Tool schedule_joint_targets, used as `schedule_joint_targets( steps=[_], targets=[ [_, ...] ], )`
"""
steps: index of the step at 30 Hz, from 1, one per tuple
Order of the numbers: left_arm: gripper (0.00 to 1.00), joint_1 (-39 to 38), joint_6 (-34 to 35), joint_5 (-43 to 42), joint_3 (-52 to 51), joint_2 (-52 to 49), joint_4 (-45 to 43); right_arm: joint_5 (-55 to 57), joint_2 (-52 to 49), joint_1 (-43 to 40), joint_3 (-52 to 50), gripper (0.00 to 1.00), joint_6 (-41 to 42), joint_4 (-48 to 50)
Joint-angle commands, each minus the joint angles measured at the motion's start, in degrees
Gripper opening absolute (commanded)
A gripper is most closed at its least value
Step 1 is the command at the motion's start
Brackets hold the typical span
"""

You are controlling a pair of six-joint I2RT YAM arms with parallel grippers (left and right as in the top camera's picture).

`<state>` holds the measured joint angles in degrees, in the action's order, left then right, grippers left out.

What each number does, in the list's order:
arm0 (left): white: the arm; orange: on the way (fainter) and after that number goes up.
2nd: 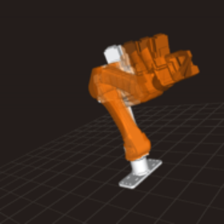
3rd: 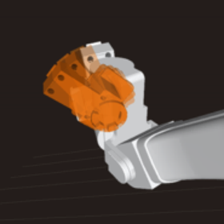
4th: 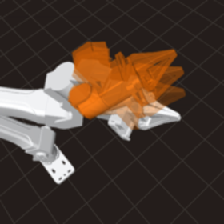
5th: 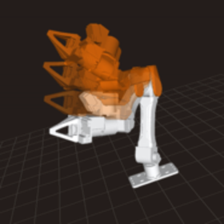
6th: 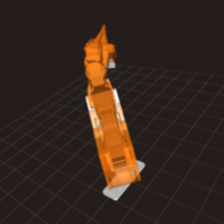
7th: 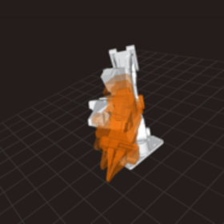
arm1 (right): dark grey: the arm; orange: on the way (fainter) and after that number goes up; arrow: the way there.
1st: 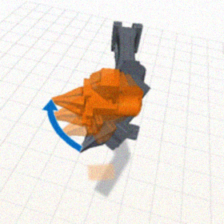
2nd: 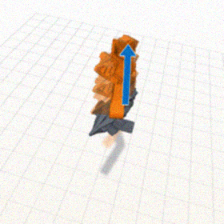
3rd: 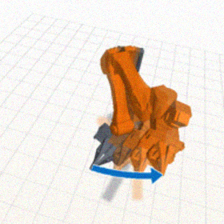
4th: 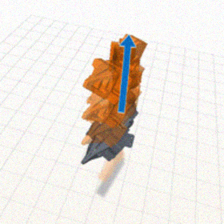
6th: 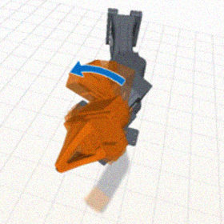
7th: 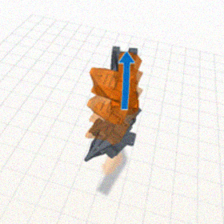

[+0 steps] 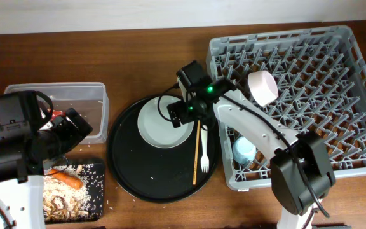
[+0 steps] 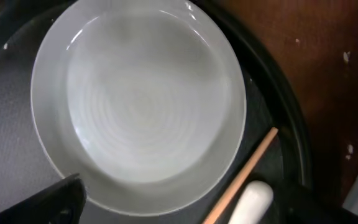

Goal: Sort waste into correct bins and load items into the dishwasher rack
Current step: 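Move the right gripper to the white plate and grasp its edge, then lift the white plate with the right gripper toward the rack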

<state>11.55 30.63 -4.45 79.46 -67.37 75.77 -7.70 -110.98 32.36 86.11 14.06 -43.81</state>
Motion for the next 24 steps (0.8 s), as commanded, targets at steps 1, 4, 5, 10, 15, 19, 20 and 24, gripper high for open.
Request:
schedule_joint_targets(
  steps=[1,4,5,10,15,19,20,24],
  targets=[
    [0.99,0.24,-0.7,0.44,0.9,0.37,0.0,4.24,-0.42,0.24,-3.19,0.95,0.39,1.92],
    [0.99,0.24,-0.7,0.44,0.9,0.37,0.0,5.18,-0.42,0.31,-6.32,0.95,0.39,6.73],
    [0.99,0.24,-0.7,0.44,0.9,0.37,0.0,5.18,-0.42,0.31,-7.02,0.95,0.39,7.78],
    [0.99,0.24,-0.7,0.44,0.9,0.37,0.0,4.52,-0.42,0.31,-7.45,0.99,0.39,9.94],
    [0.99,0.24,-0.7,0.44,0.9,0.37,0.0,4.57,-0.76,0.31,-7.45,0.64,0.46,12.68],
    [0.99,0.24,-0.7,0.44,0.9,0.37,0.0,5.01,-3.61,0.31,-7.45,0.59,1.95,14.4],
    [0.99,0.24,-0.7,0.44,0.9,0.37,0.0,5.03,-4.2,0.31,-7.45,0.59,2.56,14.51],
    [0.99,0.24,-0.7,0.44,0.9,0.37,0.0,4.98,-6.05,0.31,-7.45,0.58,2.97,14.67]
  ],
)
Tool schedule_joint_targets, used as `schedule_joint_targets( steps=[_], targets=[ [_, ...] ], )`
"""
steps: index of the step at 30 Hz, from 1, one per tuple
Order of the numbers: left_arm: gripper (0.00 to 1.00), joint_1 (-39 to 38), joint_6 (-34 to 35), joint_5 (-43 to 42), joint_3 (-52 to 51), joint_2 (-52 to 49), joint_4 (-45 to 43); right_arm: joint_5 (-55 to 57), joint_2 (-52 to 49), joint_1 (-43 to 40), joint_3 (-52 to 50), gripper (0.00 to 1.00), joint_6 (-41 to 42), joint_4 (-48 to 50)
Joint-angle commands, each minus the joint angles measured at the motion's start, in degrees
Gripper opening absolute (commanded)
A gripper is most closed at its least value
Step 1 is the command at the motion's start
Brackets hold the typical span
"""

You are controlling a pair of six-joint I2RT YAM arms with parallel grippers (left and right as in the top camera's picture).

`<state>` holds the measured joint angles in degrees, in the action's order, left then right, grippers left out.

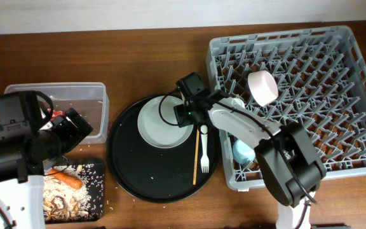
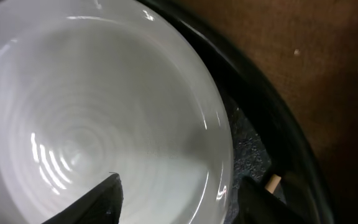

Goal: Sort waste into correct bins and load items into the dishwasher rack
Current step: 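Lift the white plate with the right gripper toward the rack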

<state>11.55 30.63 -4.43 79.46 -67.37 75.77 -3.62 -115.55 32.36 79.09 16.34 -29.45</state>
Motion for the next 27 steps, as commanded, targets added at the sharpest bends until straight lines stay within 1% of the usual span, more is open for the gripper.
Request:
schedule_joint_targets(
  steps=[1,4,5,8,9,14,17,18,20,21,22,27],
  targets=[
    [0.99,0.24,-0.7,0.42,0.9,0.37,0.0,0.87,-1.97,0.37,-0.46,0.58,0.72,0.31],
    [0.99,0.24,-0.7,0.42,0.9,0.37,0.0,0.68,-3.58,0.79,-0.46,0.58,0.72,0.35],
    [0.99,0.24,-0.7,0.42,0.9,0.37,0.0,0.72,-3.82,1.01,-0.46,0.56,0.7,0.35],
    [0.99,0.24,-0.7,0.42,0.9,0.37,0.0,0.7,-3.82,1.01,-0.46,0.4,0.7,0.28],
    [0.99,0.24,-0.7,0.42,0.9,0.37,0.0,0.7,-3.82,1.01,-0.46,0.33,0.7,-0.02],
    [0.99,0.24,-0.7,0.42,0.9,0.37,0.0,0.7,-3.82,1.01,-0.46,0.31,0.7,-0.57],
    [0.99,0.24,-0.7,0.44,0.9,0.37,0.0,0.7,-3.82,1.01,-0.46,0.16,0.7,-0.57],
    [0.99,0.24,-0.7,0.42,0.9,0.37,0.0,0.7,-3.82,1.01,-0.46,0.13,0.7,-0.57],
    [0.99,0.24,-0.7,0.42,0.9,0.37,0.0,0.7,-3.82,1.01,-0.46,0.12,0.7,-0.57],
    [0.99,0.24,-0.7,0.44,0.9,0.37,0.0,0.7,-3.82,1.01,-0.44,0.07,0.7,-0.52],
    [0.99,0.24,-0.7,0.42,0.9,0.37,0.0,0.7,-3.76,0.96,-0.39,0.04,0.68,-0.46],
    [0.99,0.24,-0.7,0.42,0.9,0.37,0.0,0.7,-1.36,0.94,3.19,0.04,0.7,-1.46]
  ],
)
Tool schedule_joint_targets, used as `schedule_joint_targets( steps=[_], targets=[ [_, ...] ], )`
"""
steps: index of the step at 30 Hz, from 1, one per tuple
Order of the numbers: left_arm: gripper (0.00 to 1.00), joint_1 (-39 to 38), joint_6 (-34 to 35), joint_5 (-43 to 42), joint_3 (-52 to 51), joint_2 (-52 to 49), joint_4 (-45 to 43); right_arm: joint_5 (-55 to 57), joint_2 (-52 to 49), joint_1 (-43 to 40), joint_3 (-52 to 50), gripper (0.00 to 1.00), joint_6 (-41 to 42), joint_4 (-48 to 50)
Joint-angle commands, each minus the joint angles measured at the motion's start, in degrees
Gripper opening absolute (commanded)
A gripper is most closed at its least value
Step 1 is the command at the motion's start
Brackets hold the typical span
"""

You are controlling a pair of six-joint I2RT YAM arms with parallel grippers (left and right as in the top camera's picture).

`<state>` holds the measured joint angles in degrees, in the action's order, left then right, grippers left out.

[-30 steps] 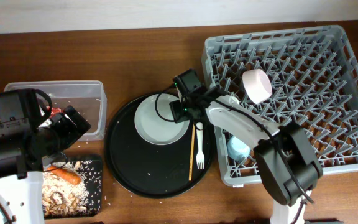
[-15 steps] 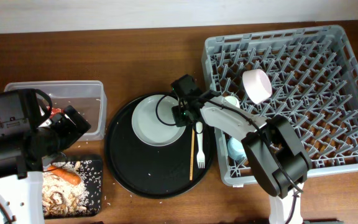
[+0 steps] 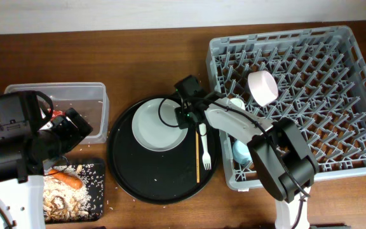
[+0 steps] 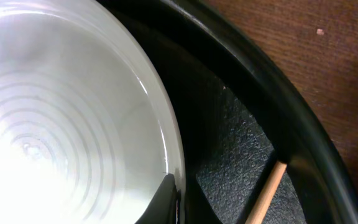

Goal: Sort waste into correct bins and load items into the dishwasher rack
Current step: 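Lift the white plate with the right gripper toward the rack, then insert the white plate upright into the rack's back slots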

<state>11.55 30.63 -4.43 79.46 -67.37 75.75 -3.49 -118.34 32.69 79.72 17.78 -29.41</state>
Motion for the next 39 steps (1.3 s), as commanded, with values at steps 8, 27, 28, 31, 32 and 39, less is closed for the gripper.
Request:
schedule_joint_targets(
  steps=[8,27,28,31,32,39],
  targets=[
    [0.99,0.24,-0.7,0.44,0.9,0.37,0.02,11.47,13.94,0.61,6.01,0.04,-2.84,-9.29],
    [0.99,0.24,-0.7,0.42,0.9,0.37,0.0,71.23,41.55,-18.86,5.99,0.04,-28.52,-22.93],
    [0.99,0.24,-0.7,0.42,0.9,0.37,0.02,71.19,41.09,-21.44,5.99,0.04,-28.52,-22.93],
    [0.99,0.24,-0.7,0.42,0.9,0.37,0.02,62.86,38.6,-28.04,5.95,0.04,-28.48,-22.86],
    [0.99,0.24,-0.68,0.42,0.9,0.37,0.02,60.13,37.13,-29.51,5.92,0.04,-28.5,-22.86],
    [0.99,0.24,-0.7,0.42,0.9,0.37,0.02,59.58,26.64,-30.47,5.88,0.04,-28.5,-22.91]
  ],
)
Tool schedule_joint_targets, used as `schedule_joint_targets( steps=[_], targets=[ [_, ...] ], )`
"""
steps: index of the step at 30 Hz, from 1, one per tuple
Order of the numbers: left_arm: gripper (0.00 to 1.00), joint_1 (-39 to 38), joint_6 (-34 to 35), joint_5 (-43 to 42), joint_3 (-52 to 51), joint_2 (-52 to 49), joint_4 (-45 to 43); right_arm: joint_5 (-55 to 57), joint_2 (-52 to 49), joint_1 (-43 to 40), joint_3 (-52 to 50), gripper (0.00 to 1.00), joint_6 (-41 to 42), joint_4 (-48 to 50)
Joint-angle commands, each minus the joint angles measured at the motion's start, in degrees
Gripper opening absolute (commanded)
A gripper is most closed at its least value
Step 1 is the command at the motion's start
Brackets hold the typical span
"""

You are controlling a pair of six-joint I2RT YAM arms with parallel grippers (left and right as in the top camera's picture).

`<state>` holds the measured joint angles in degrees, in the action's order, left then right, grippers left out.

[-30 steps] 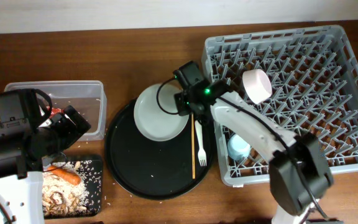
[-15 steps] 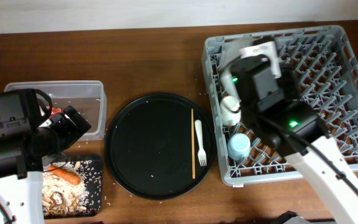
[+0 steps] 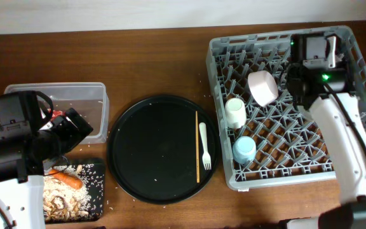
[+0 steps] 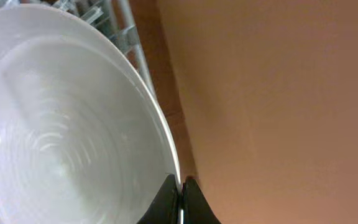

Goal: Sort waste into correct bins and load items into the dishwasher rack
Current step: 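Insert the white plate upright into the rack's back slots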

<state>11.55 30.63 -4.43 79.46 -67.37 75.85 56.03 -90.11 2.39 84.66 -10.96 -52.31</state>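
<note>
My right gripper (image 4: 180,194) is shut on the rim of the white plate (image 4: 67,137), which fills the left of the right wrist view and stands on edge. Overhead, the gripper (image 3: 323,52) holds the plate (image 3: 331,52) edge-on over the far right corner of the grey dishwasher rack (image 3: 284,180). Rack tines (image 4: 114,25) show just behind the plate. A white fork (image 3: 204,143) and a wooden chopstick (image 3: 196,146) lie on the black round tray (image 3: 138,159). My left gripper (image 3: 75,127) hangs over the bins at the left; its jaws are not visible.
The rack holds a white bowl (image 3: 262,87), a cream cup (image 3: 235,112) and a light blue cup (image 3: 244,149). At the left stand a clear bin (image 3: 84,95) and a black container (image 3: 88,191) with a carrot and rice.
My right gripper, then shut on the plate's rim on the black tray, now holds the plate on edge over the rack's far right corner. The tray keeps only fork and chopstick.
My right gripper was open above the plate on the tray. Then its fingers straddled the plate's right rim, then they were shut on it. Now the plate is off the tray and over the rack. The left arm has stayed still.
</note>
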Motion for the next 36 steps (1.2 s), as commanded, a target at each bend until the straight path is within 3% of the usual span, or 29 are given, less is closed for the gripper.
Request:
schedule_joint_targets(
  steps=[1,14,19,22,23,30,32,35,36],
  targets=[
    [0.99,0.24,-0.7,0.42,0.9,0.37,-0.09,0.04,-2.29,-0.17,0.85,0.04,0.24,-0.04],
    [0.99,0.24,-0.7,0.42,0.9,0.37,-0.09,-8.35,-2.93,2.03,0.63,0.04,0.28,-0.2],
    [0.99,0.24,-0.7,0.42,0.9,0.37,-0.09,-10.99,-2.95,4.31,0.63,0.17,0.5,0.46],
    [0.99,0.24,-0.7,0.42,0.9,0.37,-0.09,-18.25,-2.95,4.31,0.63,0.44,0.5,0.46],
    [0.99,0.24,-0.7,0.42,0.9,0.37,-0.09,-19.04,-2.95,4.35,0.63,0.48,0.5,0.46],
    [0.99,0.24,-0.7,0.44,0.9,0.37,-0.09,-19.21,1.44,4.85,2.05,0.51,6.38,0.39],
    [0.99,0.24,-0.7,0.44,0.9,0.37,-0.09,-23.91,4.37,7.02,2.08,0.5,10.54,-0.26],
    [0.99,0.24,-0.7,0.42,0.9,0.37,-0.09,-44.7,8.48,12.96,2.05,0.48,13.64,-3.58],
    [0.99,0.24,-0.7,0.42,0.9,0.37,-0.09,-52.54,9.14,16.33,2.05,0.43,15.21,-5.9]
  ],
)
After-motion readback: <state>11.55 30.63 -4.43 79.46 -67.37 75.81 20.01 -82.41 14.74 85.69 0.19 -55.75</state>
